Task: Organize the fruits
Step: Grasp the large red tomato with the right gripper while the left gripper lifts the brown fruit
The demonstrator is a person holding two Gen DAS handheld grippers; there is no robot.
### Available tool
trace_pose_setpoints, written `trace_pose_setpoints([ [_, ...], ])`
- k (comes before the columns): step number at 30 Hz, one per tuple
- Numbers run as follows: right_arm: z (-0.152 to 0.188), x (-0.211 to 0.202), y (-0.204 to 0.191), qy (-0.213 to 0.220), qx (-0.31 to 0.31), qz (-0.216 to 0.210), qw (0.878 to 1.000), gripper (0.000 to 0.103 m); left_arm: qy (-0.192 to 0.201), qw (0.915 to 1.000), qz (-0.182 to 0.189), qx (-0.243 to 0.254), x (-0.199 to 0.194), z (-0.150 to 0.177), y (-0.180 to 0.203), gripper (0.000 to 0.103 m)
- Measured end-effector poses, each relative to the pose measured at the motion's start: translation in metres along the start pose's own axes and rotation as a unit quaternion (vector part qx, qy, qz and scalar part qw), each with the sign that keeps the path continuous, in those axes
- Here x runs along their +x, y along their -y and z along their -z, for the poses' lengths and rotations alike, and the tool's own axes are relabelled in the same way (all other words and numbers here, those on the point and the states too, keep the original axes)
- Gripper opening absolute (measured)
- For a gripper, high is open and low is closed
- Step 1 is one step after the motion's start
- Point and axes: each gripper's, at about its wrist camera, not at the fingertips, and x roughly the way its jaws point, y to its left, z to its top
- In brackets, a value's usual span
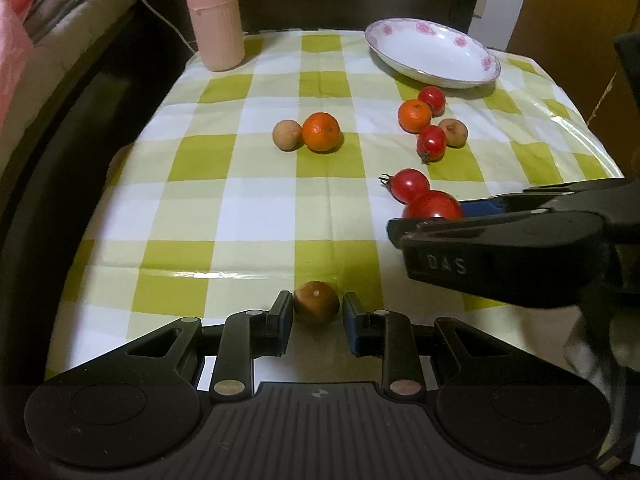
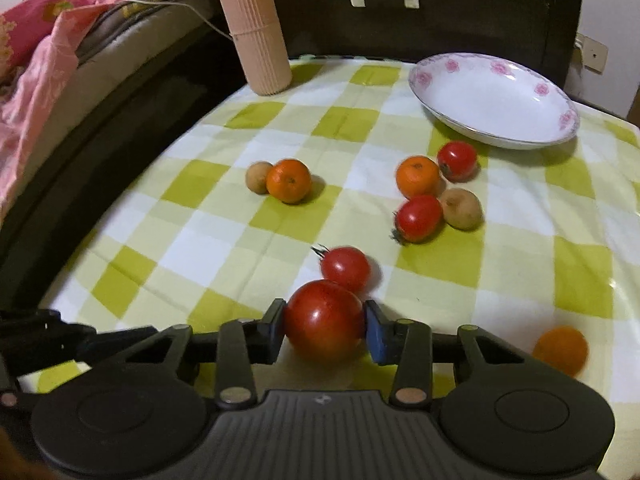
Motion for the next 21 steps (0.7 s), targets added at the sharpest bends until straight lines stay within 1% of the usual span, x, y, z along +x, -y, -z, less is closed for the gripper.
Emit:
trace_pose_setpoints([
  [4,0.002,-0.009,0.009,-0.003,0.016,0.000,1.000,0.040,-0.009,0.9997,0.009,-0.019,0.003,0.001,-0.006,0.033],
  [10,-0.002,-0.043,0.018,0.025,0.024,-0.007,0.999,0.040,0.000,0.9998,0.007,-0.020,0.001,0.003,-0.008,0.032],
  [15,-0.004,-0.060,0.024,0.041,0.029,-0.011,0.999,0.040,0.008,0.9998,0.005,-0.017,-0.005,0.000,-0.003,0.032],
  [18,-0.007,-0.069,0.032,0.050,0.040,-0.013,0.998,0.040,0.014,0.9995,0.015,-0.022,-0.012,-0.007,0.003,0.032],
  [21,-0.014,-0.080,0.044,0.066,0.051,-0.008,0.996,0.040,0.029,0.9992,0.019,-0.017,-0.018,-0.024,0.014,0.032],
])
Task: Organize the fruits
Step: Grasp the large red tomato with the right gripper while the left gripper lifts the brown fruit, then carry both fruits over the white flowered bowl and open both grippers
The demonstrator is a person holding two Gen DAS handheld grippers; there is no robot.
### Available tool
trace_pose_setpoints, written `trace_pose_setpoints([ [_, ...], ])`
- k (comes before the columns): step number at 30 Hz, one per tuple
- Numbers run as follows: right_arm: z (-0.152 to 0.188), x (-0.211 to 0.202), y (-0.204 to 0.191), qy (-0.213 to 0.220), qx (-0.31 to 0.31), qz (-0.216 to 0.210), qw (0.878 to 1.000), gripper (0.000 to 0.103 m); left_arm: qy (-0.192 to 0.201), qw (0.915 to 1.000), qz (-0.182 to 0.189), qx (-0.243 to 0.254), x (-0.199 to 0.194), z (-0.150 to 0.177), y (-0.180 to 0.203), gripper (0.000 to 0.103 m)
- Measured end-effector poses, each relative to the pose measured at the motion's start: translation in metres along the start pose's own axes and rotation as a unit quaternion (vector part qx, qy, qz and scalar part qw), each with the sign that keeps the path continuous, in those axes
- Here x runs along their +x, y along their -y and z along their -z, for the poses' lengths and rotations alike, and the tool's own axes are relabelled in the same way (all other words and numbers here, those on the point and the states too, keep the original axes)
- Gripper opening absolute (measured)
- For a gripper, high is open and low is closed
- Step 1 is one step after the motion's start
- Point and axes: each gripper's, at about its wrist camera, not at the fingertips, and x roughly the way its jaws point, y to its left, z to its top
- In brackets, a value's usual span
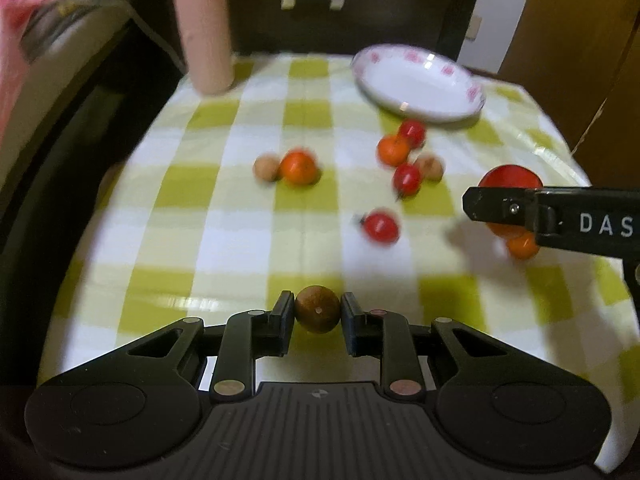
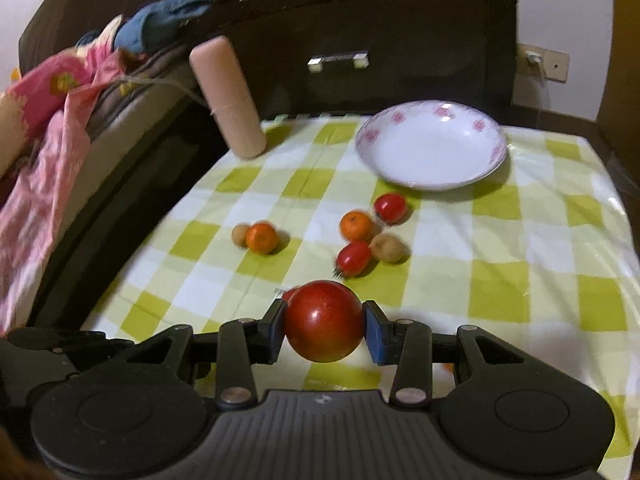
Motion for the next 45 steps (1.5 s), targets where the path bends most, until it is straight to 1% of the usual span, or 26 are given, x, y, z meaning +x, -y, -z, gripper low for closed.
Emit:
trace_pose_setpoints([
  [4,-0.021,-0.003,0.016,0.025,0.017,0.013,0.999,0.040,0.029,0.9991,0.027,0.014,0.000,-0.033,0.016,0.032],
  [8,-0.045,0.011,0.040,0.033,0.030,0.037,0.998,0.040,0.046,0.9977,0.048,0.013,0.018,-0.071,0.024,0.032],
  [13,-0.069,0.037,0.070,0.035,0.051,0.054,0.997,0.040,0.055,0.9965,0.063,0.008,0.049,-0.119,0.035,0.032],
  [17,-0.083,0.062,0.087,0.029,0.050,0.060,0.997,0.040,0.052,0.9965,0.064,0.015,0.078,-0.144,0.048,0.032],
  [21,-0.094,0.081,0.102,0.029,0.049,0.061,0.997,0.040,0.037,0.9967,0.073,0.007,0.103,-0.158,0.053,0.032],
  [26,-0.103,0.098,0.109,0.029,0.038,0.068,0.996,0.040,0.034,0.9970,0.070,0.003,0.117,-0.166,0.051,0.031],
  [30,-0.105,0.108,0.116,0.027,0.045,0.064,0.997,0.040,0.030,0.9972,0.069,0.001,0.129,-0.172,0.053,0.030],
  [40,-0.105,0.118,0.122,0.023,0.053,0.061,0.996,0.041,0.034,0.9977,0.059,0.003,0.133,-0.175,0.056,0.032],
  [45,-0.105,0.118,0.122,0.023,0.053,0.061,0.996,0.041,0.034,0.9978,0.056,0.003,0.133,-0.176,0.056,0.035],
])
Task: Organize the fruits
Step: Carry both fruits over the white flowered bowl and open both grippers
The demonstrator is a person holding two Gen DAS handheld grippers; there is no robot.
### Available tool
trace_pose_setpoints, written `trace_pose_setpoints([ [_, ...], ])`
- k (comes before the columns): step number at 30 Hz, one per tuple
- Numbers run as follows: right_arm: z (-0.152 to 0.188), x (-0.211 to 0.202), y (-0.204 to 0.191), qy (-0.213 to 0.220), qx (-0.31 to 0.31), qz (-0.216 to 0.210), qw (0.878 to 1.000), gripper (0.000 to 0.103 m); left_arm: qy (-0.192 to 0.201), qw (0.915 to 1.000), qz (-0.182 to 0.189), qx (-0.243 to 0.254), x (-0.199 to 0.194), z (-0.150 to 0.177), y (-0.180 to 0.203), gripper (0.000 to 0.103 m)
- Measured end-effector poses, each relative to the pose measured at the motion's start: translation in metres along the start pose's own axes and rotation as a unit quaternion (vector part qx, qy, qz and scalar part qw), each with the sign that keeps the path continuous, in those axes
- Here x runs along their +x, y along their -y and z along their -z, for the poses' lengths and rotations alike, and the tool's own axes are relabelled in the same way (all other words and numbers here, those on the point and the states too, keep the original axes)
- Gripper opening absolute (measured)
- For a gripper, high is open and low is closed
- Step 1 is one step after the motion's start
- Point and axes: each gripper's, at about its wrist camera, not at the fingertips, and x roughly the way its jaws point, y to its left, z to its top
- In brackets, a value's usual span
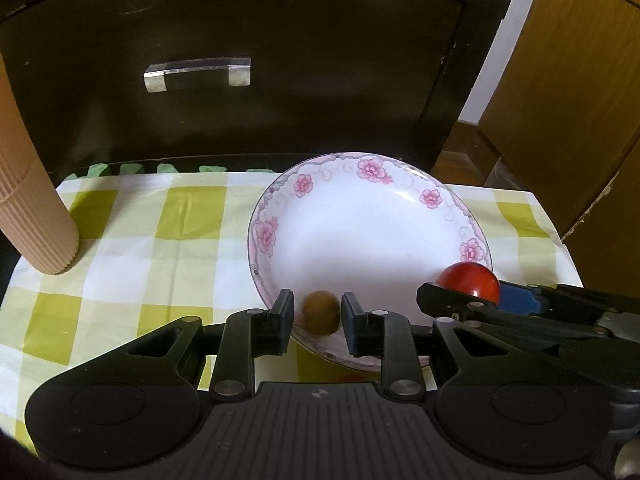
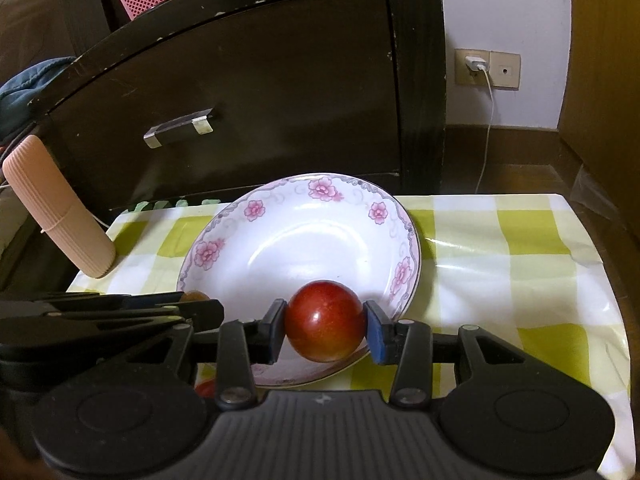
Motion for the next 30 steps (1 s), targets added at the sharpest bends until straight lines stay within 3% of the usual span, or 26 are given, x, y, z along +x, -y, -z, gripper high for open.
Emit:
trace_pose_setpoints([
  [8,-0.003,-0.003,0.002,0.010,0.005,-0.002,1.000,0.041,0.003,0.9999,-0.002,-0.014,-0.003,-0.003,-0.006,0.049],
  [30,-0.002,-0.041,-0.008,0.029,0.006,-0.015,0.999,0.045,0.033,0.9994,-0.007,0.003,-0.047,0.007,-0.002,0.055],
])
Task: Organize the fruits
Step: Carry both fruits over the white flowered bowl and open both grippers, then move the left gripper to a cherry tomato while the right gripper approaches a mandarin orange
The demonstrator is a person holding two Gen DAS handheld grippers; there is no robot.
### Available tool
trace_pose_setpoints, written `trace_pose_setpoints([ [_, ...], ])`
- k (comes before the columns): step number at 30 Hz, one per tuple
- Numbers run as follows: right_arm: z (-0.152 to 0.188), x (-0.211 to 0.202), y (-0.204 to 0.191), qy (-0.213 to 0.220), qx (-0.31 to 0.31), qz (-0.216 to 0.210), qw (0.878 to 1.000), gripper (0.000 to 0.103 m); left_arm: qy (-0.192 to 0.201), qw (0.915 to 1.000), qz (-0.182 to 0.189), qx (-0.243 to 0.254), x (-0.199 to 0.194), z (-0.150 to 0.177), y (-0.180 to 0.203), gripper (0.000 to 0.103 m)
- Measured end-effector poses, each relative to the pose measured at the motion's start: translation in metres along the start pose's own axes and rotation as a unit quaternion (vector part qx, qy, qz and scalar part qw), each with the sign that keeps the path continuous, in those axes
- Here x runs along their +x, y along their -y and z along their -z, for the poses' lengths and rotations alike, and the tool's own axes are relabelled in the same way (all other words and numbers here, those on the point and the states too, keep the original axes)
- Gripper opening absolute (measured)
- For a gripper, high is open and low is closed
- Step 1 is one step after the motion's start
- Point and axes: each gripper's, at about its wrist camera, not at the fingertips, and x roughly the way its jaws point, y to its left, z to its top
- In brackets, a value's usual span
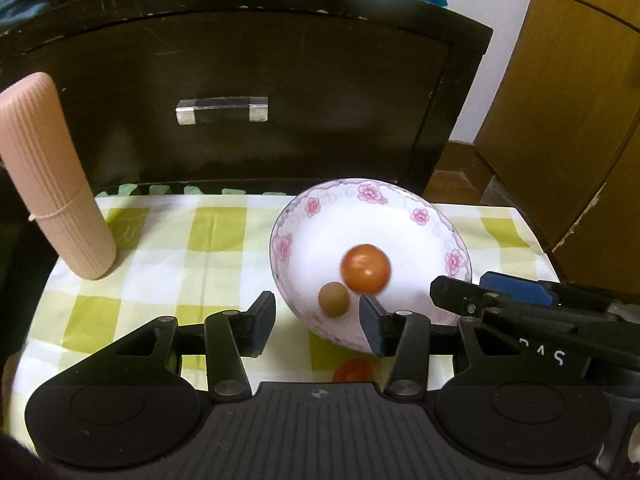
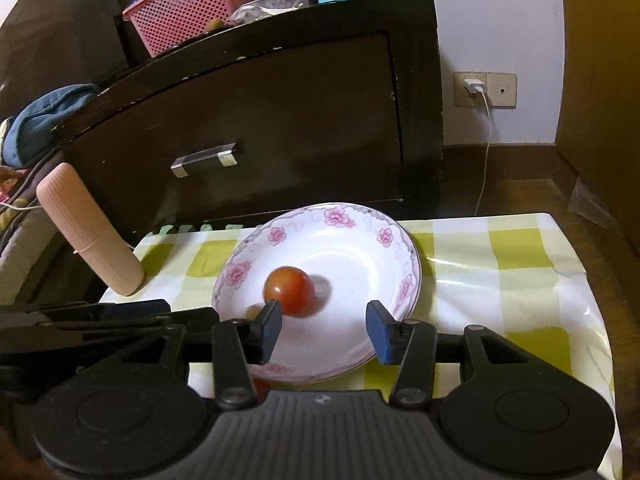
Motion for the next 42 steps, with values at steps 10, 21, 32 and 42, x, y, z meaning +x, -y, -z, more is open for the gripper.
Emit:
trace_pose_setpoints([
  [10,0.016,-0.022,-0.006,-0.007,0.001,0.002,1.000,0.045,-0.003,0.9999,0.013,0.007,-0.024,0.021,0.004,0.057],
  [21,0.049,-0.049,-0.015,-0.030,-0.004,-0.006,1.000,0.047,-0.024,0.9994,0.017,0.018,-0.053,0.062,-0.001,0.059],
  [32,0.082,-0.080,-0.023,-0.044,0.000,-0.013,0.999,0.047,-0.061,0.9976,0.015,0.028,-0.059,0.105,-0.005,0.059],
  [42,0.104,-0.088,-0.015,-0.066,0.008,-0.012,0.998,0.047,-0.067,0.9958,0.008,0.061,-0.049,0.124,-0.002,0.059],
])
